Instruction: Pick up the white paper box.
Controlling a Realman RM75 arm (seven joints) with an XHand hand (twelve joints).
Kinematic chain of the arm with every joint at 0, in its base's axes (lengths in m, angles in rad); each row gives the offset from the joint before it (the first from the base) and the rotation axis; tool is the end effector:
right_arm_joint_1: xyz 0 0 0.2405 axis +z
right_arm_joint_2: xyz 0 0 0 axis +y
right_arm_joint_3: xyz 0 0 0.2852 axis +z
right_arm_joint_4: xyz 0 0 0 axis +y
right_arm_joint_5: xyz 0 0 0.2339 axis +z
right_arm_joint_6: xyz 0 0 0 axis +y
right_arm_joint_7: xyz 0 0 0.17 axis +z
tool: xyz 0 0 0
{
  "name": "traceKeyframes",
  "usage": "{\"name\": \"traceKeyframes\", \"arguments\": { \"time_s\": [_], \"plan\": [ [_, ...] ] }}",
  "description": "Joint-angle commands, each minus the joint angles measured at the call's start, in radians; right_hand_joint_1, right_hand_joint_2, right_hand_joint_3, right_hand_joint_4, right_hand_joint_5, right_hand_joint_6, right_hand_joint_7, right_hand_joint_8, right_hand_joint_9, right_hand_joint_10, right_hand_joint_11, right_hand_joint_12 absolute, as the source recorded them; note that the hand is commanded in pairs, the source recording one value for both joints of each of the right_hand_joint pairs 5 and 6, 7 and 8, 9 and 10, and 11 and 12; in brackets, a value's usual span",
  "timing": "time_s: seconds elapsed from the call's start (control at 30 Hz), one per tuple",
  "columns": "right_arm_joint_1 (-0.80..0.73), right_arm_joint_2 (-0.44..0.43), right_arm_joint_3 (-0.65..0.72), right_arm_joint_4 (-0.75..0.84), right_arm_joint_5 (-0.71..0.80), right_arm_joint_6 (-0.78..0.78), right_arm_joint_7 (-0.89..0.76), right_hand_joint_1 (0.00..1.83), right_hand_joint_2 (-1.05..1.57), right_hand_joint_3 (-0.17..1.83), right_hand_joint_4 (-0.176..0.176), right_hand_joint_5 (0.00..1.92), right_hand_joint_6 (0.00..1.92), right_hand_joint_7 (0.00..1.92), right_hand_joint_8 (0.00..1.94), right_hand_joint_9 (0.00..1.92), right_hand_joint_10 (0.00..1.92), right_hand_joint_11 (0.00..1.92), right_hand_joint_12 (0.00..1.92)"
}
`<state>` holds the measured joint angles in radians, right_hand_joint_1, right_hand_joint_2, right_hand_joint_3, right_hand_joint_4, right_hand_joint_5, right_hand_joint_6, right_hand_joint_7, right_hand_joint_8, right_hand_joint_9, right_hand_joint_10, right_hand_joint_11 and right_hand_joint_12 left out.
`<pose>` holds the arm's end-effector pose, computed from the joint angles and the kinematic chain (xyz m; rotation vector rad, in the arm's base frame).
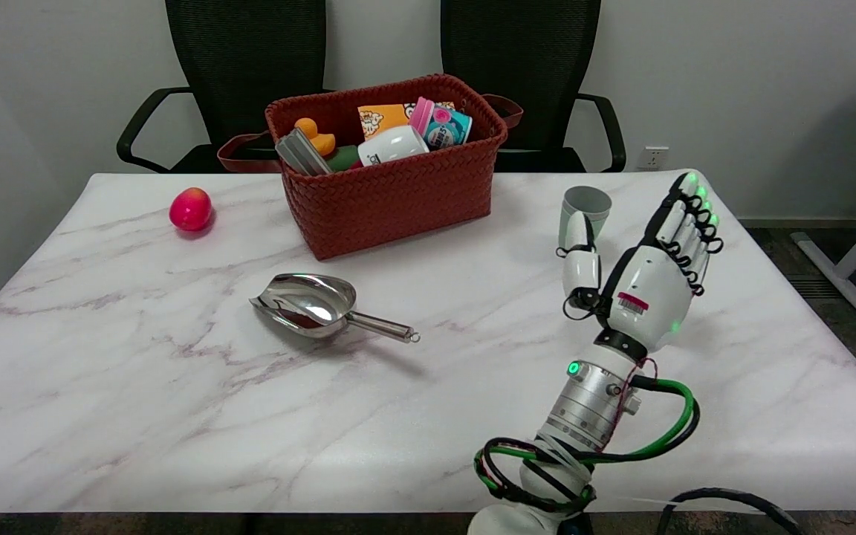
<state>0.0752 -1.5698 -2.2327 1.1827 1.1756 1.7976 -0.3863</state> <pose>-0.2802 -0.2777 0.2352 0.7336 0.1896 1.0223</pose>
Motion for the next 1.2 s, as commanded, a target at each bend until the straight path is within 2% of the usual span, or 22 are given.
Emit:
{"name": "traceKeyframes", "arguments": {
  "time_s": [0.03,0.1,0.17,0.3,0.37,0.5,0.57,0.73,0.83,1.2],
  "plan": [
    [0.099,-0.055,0.070,-0.064,0.125,0.057,-0.019,0.49,1.24,-0.08,0.000,0.00,0.00,0.00,0.00,0.00,0.00,0.03,0.03],
    [0.103,-0.051,0.077,-0.043,0.127,0.055,-0.019,0.48,1.24,-0.07,0.000,0.00,0.00,0.00,0.00,0.00,0.00,0.05,0.05],
    [0.105,-0.049,0.078,-0.024,0.133,0.055,-0.018,0.50,1.19,-0.09,0.000,0.00,0.00,0.00,0.00,0.00,0.00,0.16,0.16],
    [0.095,-0.041,0.078,0.002,0.125,0.056,0.051,0.56,1.12,-0.03,0.000,0.00,0.00,0.00,0.00,0.00,0.00,0.17,0.17],
    [0.088,-0.029,0.078,0.010,0.128,0.055,0.127,0.67,1.05,-0.17,0.000,0.00,0.00,0.00,0.00,0.00,0.00,0.14,0.14],
    [0.066,0.004,0.070,0.038,0.159,0.054,0.298,0.78,1.01,-0.17,0.000,0.00,0.00,0.00,0.00,0.00,0.00,0.12,0.12],
    [0.055,0.014,0.067,0.049,0.168,0.052,0.325,0.79,1.00,-0.17,0.000,0.00,0.00,0.00,0.00,0.00,0.00,0.02,0.02],
    [0.026,0.038,0.066,0.078,0.175,0.052,0.375,0.77,0.98,-0.17,0.000,0.00,0.00,0.00,0.00,0.00,0.00,0.00,0.00],
    [0.013,0.047,0.076,0.075,0.177,0.053,0.435,0.70,1.03,-0.17,0.000,0.00,0.00,0.00,0.00,0.00,0.00,0.00,0.00],
    [0.015,0.094,0.077,0.040,0.308,0.050,0.611,0.56,1.19,-0.11,0.000,0.00,0.00,0.00,0.00,0.00,0.00,0.00,0.00]
  ]
}}
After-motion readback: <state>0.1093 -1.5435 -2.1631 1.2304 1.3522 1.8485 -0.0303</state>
